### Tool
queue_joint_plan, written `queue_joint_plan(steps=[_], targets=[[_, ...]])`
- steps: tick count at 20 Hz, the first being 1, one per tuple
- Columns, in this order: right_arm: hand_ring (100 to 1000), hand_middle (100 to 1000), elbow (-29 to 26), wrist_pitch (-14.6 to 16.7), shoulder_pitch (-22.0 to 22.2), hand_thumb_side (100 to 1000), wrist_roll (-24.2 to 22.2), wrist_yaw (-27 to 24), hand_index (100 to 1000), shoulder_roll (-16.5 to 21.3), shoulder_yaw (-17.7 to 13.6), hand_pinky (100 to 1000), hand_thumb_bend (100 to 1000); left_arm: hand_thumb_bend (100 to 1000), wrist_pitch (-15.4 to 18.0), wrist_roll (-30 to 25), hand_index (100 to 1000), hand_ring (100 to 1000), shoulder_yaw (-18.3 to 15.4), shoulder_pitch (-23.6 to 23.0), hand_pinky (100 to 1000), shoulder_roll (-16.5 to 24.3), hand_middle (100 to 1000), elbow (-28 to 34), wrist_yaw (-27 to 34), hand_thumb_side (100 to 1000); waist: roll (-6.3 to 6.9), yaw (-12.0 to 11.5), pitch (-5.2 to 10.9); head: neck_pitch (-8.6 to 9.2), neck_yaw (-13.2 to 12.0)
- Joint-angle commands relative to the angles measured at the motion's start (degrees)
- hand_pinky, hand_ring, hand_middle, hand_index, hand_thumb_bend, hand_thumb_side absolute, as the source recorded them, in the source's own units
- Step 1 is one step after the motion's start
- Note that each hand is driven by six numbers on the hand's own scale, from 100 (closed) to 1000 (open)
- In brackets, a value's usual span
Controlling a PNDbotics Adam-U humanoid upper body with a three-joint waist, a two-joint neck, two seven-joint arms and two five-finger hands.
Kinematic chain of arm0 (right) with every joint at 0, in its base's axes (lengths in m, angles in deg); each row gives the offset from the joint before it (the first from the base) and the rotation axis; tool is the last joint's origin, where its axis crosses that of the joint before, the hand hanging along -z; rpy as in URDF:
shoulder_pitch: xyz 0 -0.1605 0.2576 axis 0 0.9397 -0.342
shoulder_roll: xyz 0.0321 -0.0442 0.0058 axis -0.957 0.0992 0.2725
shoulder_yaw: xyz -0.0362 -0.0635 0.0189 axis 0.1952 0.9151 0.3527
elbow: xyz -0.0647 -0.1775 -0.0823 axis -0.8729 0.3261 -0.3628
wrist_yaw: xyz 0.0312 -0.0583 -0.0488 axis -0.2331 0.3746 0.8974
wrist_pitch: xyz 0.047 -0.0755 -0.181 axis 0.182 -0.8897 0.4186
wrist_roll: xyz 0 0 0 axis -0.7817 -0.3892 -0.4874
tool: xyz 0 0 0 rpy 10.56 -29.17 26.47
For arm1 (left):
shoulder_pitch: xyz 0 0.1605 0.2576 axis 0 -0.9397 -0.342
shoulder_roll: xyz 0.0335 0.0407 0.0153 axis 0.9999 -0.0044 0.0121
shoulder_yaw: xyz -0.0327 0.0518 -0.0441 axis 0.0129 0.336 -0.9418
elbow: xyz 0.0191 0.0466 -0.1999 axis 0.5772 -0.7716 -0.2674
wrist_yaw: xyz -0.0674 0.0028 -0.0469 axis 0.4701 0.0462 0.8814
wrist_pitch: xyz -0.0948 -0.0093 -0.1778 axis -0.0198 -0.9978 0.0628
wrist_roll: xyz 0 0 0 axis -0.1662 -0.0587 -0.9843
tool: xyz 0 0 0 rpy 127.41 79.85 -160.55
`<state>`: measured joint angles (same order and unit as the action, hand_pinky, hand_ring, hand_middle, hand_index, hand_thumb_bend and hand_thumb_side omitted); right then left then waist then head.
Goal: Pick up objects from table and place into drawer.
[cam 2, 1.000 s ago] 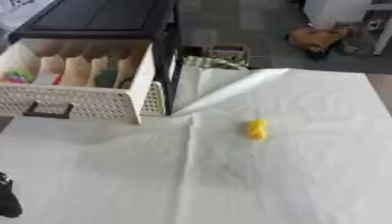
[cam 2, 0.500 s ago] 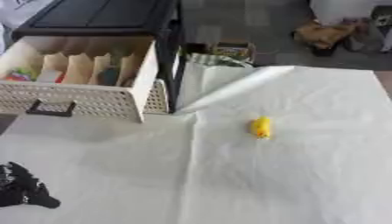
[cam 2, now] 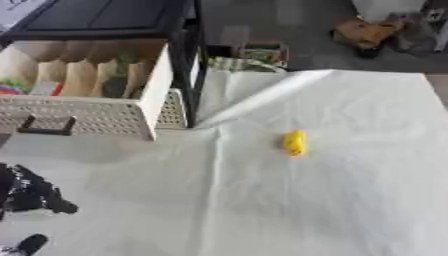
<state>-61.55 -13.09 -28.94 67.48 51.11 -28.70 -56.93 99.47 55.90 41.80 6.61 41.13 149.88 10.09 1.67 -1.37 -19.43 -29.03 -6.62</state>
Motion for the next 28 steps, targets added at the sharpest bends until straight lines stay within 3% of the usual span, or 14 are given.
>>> queue_joint_plan(steps=[1,5,6,7,14,28], targets=[[731,420,-0.9,0.5,-0.5,1000,0.1,0.5,801,0.7,-0.8,799,343,105,-2.8,-1.6,868,533,-0.7,1.4,346,2.7,589,0.8,2.0,408,0.07,0.2,0.68,1.2,-0.4],[729,419,-0.9,0.8,-0.6,1000,0.4,0.7,800,0.6,-0.8,799,348,105,-7.0,-4.0,876,531,-0.9,2.7,347,2.7,588,0.8,4.5,408,0.04,0.5,0.25,1.81,-0.6],[729,419,-0.9,0.8,-0.6,1000,0.4,0.7,800,0.5,-0.9,799,334,100,-8.0,-4.5,878,532,-1.0,3.0,348,2.7,589,0.8,5.0,355,0.04,0.6,0.17,1.92,-0.7],[728,418,-0.9,0.9,-0.6,1000,0.5,0.8,799,0.5,-0.9,799,348,105,-9.0,-5.0,881,532,-1.2,3.2,348,2.7,588,0.8,5.4,408,0.03,0.6,0.1,2.02,-0.7],[725,413,-0.9,0.7,-0.6,1000,0.9,1.0,797,-0.1,-1.1,800,355,105,-14.9,-6.4,872,524,-2.4,4.3,341,2.4,581,0.8,7.1,408,-0.08,0.7,-0.48,2.61,-0.4],[720,407,-0.9,0.7,-0.5,996,1.3,1.0,794,-0.9,-1.5,801,363,105,-21.6,-7.9,887,506,-3.2,7.4,318,2.2,559,0.8,8.7,408,-0.16,0.9,-1.39,3.96,-0.7]])
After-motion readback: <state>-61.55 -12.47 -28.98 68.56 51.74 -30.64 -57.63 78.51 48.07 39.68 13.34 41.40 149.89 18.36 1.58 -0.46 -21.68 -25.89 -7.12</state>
